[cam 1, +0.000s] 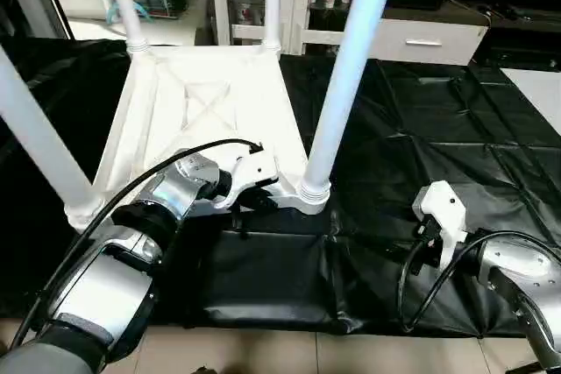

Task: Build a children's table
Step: Rotate table base

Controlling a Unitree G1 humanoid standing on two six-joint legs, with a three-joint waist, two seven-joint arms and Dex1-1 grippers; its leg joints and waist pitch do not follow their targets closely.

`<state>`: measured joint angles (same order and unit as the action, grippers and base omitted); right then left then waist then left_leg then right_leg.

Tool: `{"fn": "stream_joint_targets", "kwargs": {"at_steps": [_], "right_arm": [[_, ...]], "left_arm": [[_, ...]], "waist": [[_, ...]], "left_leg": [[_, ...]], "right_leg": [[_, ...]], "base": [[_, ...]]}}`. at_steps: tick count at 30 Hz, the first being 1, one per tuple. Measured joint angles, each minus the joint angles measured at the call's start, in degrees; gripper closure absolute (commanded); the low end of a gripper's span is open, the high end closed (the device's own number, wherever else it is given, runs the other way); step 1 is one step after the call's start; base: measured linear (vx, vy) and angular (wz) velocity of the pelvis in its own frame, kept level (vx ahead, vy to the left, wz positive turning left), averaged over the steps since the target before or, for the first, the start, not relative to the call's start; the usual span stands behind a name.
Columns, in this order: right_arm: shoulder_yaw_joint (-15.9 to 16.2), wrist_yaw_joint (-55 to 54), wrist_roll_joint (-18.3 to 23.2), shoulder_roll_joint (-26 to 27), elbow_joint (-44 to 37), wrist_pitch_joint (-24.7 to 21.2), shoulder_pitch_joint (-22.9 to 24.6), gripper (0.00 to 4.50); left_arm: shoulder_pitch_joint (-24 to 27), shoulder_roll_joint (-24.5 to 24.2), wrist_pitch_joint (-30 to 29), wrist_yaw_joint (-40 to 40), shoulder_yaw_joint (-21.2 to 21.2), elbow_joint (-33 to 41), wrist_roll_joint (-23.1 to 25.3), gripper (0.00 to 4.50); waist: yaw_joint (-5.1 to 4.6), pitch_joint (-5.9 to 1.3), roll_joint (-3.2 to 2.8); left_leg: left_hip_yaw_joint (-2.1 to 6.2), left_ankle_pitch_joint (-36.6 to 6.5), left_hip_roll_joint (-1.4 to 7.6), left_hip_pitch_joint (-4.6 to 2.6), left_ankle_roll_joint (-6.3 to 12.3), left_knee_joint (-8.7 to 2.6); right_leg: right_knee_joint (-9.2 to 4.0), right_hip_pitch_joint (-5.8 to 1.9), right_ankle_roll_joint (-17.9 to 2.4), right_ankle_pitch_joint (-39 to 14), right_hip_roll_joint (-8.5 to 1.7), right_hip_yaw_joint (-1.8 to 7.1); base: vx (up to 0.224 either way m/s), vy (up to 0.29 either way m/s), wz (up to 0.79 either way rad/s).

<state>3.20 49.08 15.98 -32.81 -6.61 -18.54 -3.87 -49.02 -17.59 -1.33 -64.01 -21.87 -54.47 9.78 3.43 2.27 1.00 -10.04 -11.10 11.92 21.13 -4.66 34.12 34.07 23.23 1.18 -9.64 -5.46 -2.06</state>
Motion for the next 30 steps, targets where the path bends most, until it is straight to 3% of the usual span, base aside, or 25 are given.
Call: {"fn": "stream_joint_targets", "kwargs": {"at_steps": [5,9,15,22,25,30], "right_arm": [[0.0,0.02,0.02,-0.04,-0.37,-0.02,1.32,1.06],[-0.21,0.07,0.03,-0.32,-0.55,-0.07,1.83,1.06],[-0.23,1.35,0.11,-1.28,-0.58,-0.08,1.72,1.06],[0.65,2.56,0.05,-1.45,0.11,-0.04,-0.61,1.06],[0.67,2.68,0.0,-1.52,0.27,-0.04,-0.63,1.06],[0.68,2.77,-0.08,-1.53,0.53,0.02,-0.67,1.06]], "left_arm": [[6.89,-2.13,-4.82,-1.67,0.14,12.73,-0.6,4.43],[15.36,-4.5,-11.56,-2.09,0.26,27.84,-1.35,4.43],[21.92,-3.71,-19.23,-0.64,-0.06,39.84,-1.15,4.43],[22.88,-2.28,-23.57,2.14,-0.72,43.37,-0.84,4.43],[23.2,-1.83,-24.46,3.02,-0.5,44.68,-1.09,4.05],[23.07,-1.22,-24.14,4.21,-0.62,45.3,-1.35,3.85]], "waist": [[-0.18,-0.23,-0.41],[-0.69,-0.51,-0.83],[-1.1,-0.46,-0.69],[-1.34,-0.4,-0.59],[-1.33,-0.36,-0.52],[-1.04,-0.28,0.5]], "left_leg": [[-0.03,-0.02,0.01,-0.15,0.01,-0.08],[-0.1,-0.03,0.01,-0.2,0.02,-0.11],[-0.15,-0.02,-0.05,-0.18,0.02,-0.11],[-0.15,-0.02,-0.06,-0.08,0.03,-0.11],[-0.15,-0.03,-0.05,-0.07,0.03,-0.11],[-0.12,-0.03,-0.04,0.01,0.04,-0.1]], "right_leg": [[0.02,-0.05,-0.1,-0.07,0.0,0.03],[0.01,-0.13,-0.08,-0.09,-0.01,0.11],[0.03,-0.19,0.29,-0.31,-0.05,0.21],[0.04,-0.13,0.37,-0.35,-0.05,0.21],[0.05,-0.06,0.26,-0.28,-0.04,0.18],[-0.08,-0.06,0.17,-0.23,-0.04,0.0]], "base": [[0.0,0.0,0.0],[0.0,0.0,0.0],[0.0,0.0,0.0],[0.0,0.0,0.0],[0.0,0.0,0.0],[0.0,0.0,0.0]]}}
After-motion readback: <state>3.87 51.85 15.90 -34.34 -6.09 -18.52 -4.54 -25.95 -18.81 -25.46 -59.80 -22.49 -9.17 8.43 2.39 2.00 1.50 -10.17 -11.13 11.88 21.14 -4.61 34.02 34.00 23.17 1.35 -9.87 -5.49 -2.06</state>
